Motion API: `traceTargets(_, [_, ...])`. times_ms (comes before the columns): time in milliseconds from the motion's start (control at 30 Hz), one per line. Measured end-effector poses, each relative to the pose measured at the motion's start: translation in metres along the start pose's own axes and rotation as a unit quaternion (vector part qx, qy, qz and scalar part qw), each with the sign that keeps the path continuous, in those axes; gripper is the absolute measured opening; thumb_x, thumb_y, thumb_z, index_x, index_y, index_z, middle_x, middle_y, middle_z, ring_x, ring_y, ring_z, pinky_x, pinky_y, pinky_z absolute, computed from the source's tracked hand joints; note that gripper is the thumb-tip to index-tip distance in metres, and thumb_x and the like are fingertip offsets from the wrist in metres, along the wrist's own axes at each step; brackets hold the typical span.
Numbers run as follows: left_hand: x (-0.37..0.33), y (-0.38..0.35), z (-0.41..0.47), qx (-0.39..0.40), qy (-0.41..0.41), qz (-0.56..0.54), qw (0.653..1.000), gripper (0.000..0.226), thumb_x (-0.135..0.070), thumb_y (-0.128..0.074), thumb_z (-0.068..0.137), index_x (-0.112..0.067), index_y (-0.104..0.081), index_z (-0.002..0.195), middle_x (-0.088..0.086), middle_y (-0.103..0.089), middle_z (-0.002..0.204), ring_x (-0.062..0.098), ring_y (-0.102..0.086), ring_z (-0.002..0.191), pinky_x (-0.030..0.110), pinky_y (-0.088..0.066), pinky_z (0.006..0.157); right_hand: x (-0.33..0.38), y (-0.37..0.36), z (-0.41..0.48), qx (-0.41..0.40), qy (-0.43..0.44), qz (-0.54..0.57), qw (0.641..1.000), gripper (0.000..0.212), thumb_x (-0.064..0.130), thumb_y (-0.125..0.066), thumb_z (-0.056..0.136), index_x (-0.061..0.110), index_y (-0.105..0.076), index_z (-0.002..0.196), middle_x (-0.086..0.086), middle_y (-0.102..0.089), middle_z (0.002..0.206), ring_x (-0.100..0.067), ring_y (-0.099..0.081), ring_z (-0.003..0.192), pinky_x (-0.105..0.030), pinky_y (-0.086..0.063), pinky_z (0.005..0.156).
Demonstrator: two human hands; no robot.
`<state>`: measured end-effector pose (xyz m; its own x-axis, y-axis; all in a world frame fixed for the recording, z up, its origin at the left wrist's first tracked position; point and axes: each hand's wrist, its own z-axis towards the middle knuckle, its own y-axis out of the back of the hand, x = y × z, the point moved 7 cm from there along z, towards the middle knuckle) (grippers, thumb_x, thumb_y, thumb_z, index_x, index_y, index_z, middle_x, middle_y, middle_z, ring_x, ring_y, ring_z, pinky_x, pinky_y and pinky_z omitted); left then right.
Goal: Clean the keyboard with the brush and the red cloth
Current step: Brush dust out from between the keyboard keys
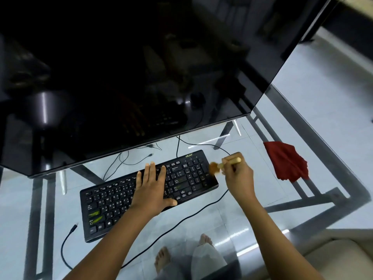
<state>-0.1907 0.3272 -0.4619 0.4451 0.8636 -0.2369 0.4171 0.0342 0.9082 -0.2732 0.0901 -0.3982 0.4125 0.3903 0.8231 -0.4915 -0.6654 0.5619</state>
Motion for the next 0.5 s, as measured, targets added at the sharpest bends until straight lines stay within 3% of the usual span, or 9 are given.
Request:
traceTargets(67, [-0.006, -0.001, 0.001, -0.001, -0.007, -0.010, 1.000, 0.115, -0.065, -0.066, 0.074, -0.020, 0.005, 0.153, 0.014, 0.018, 0.159, 0.027, 0.022, 0.145, 0.047, 0.008, 0.117, -0.001, -0.001, 0.006, 0.010, -0.034, 0.064, 0.997, 0.009, 0.019, -0.055, 0.096, 0.015, -0.060, 0.090, -0.007, -0.072, 0.083, -0.022, -0.070, 0.071, -0.035, -0.058, 0.067])
traceTargets(133, [-0.011, 0.002, 0.005, -0.007, -0.010, -0.020, 1.000, 0.114, -0.064, -0.067, 0.074, -0.020, 0.004, 0.153, 0.013, 0.017, 0.159, 0.027, 0.022, 0.145, 0.047, 0.007, 0.118, 0.005, -0.020, 0.008, 0.111, -0.048, 0.088, 0.989, 0.011, 0.014, -0.055, 0.097, 0.007, -0.061, 0.091, -0.008, -0.074, 0.083, -0.022, -0.070, 0.070, -0.032, -0.058, 0.065])
traceTargets(167, [-0.012, 0.003, 0.006, -0.007, -0.011, -0.021, 1.000, 0.114, -0.064, -0.067, 0.074, -0.020, 0.004, 0.153, 0.013, 0.017, 0.159, 0.027, 0.021, 0.145, 0.047, 0.007, 0.118, 0.009, -0.023, 0.010, 0.110, -0.029, 0.054, 0.992, 0.011, 0.015, -0.054, 0.097, 0.007, -0.060, 0.091, -0.004, -0.073, 0.079, -0.019, -0.070, 0.070, -0.029, -0.058, 0.065])
traceTargets(267, [-0.013, 0.000, 0.004, 0.001, -0.016, -0.008, 1.000, 0.114, -0.065, -0.065, 0.075, -0.020, 0.005, 0.153, 0.014, 0.018, 0.159, 0.027, 0.023, 0.145, 0.049, 0.008, 0.117, 0.018, -0.010, 0.016, -0.010, -0.001, 0.045, 0.999, 0.008, 0.015, -0.054, 0.096, 0.014, -0.055, 0.088, 0.002, -0.071, 0.076, -0.016, -0.070, 0.071, -0.026, -0.055, 0.068])
traceTargets(333, [-0.010, 0.001, 0.002, 0.001, -0.013, -0.004, 1.000, 0.113, -0.066, -0.064, 0.075, -0.021, 0.006, 0.153, 0.013, 0.018, 0.159, 0.027, 0.023, 0.144, 0.049, 0.008, 0.117, 0.027, -0.025, 0.018, 0.039, 0.006, 0.080, 0.996, 0.010, 0.013, -0.052, 0.097, 0.012, -0.058, 0.088, -0.003, -0.074, 0.080, -0.020, -0.072, 0.075, -0.033, -0.059, 0.072])
traceTargets(400, [-0.004, 0.003, 0.002, -0.001, -0.009, -0.004, 1.000, 0.114, -0.066, -0.064, 0.075, -0.021, 0.006, 0.153, 0.013, 0.018, 0.159, 0.027, 0.023, 0.144, 0.049, 0.009, 0.117, 0.036, -0.044, 0.017, 0.099, 0.029, 0.033, 0.994, 0.010, 0.012, -0.052, 0.097, 0.012, -0.059, 0.090, 0.000, -0.073, 0.080, -0.015, -0.070, 0.073, -0.033, -0.059, 0.072])
traceTargets(500, [-0.005, 0.001, 0.001, 0.004, -0.013, 0.004, 1.000, 0.114, -0.067, -0.063, 0.075, -0.021, 0.007, 0.153, 0.014, 0.018, 0.158, 0.027, 0.022, 0.144, 0.050, 0.008, 0.117, 0.043, -0.038, 0.024, 0.031, 0.049, 0.019, 0.998, 0.009, 0.007, -0.051, 0.095, 0.013, -0.057, 0.092, 0.007, -0.069, 0.081, -0.006, -0.065, 0.074, -0.017, -0.050, 0.067])
